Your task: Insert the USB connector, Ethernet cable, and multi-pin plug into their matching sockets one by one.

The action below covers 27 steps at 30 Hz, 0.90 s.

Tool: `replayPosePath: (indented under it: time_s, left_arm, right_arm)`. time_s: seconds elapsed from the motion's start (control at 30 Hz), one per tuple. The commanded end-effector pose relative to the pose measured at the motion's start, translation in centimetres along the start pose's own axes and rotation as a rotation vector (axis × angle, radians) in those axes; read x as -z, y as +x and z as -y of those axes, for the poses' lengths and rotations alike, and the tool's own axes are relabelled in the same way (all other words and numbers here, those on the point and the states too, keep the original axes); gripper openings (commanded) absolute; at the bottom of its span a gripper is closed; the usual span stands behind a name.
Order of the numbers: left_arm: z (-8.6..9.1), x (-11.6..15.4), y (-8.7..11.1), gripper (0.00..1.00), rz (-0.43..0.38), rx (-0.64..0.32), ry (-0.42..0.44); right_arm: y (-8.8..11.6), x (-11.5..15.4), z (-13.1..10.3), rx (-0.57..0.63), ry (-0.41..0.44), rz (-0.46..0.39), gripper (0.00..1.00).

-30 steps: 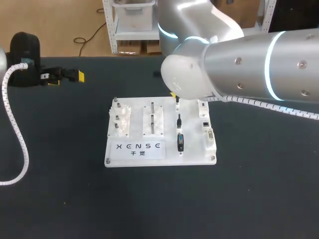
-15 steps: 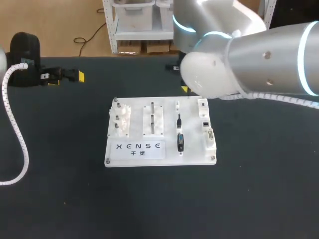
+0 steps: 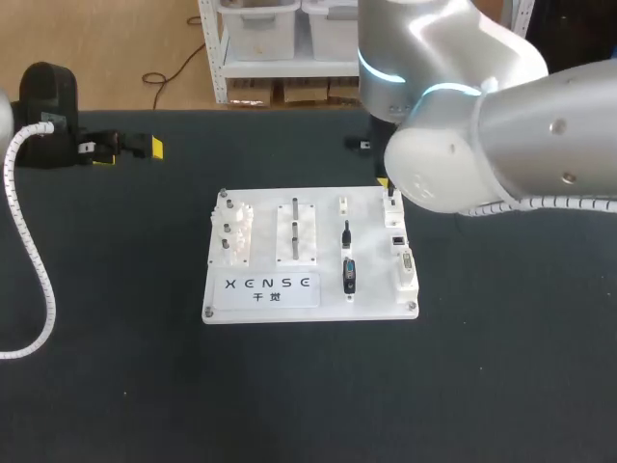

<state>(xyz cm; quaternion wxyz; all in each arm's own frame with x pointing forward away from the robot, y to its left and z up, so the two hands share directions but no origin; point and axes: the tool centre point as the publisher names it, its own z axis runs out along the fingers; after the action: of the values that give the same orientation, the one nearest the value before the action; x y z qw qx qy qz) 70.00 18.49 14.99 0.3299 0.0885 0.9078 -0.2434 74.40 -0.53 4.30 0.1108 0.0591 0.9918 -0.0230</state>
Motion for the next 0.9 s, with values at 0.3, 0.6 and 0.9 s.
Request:
replayPosePath:
  time_s: [0.3, 0.6, 0.9]
  left_arm:
    - [0.0, 0.0, 0.0, 1.00, 0.000, 0.000, 0.000]
    - [0.0, 0.0, 0.0, 1.00, 0.000, 0.000, 0.000]
    - [0.0, 0.0, 0.0, 1.00, 0.000, 0.000, 0.000]
  right_arm:
    - [0.3, -1.6, 0.3, -0.006, 0.022, 0.007, 0.00]
    - [-0.2, -1.9, 0.2, -0.009, 0.026, 0.011, 0.00]
    - [-0.5, -1.8, 0.1, -0.004, 0.022, 0.027, 0.00]
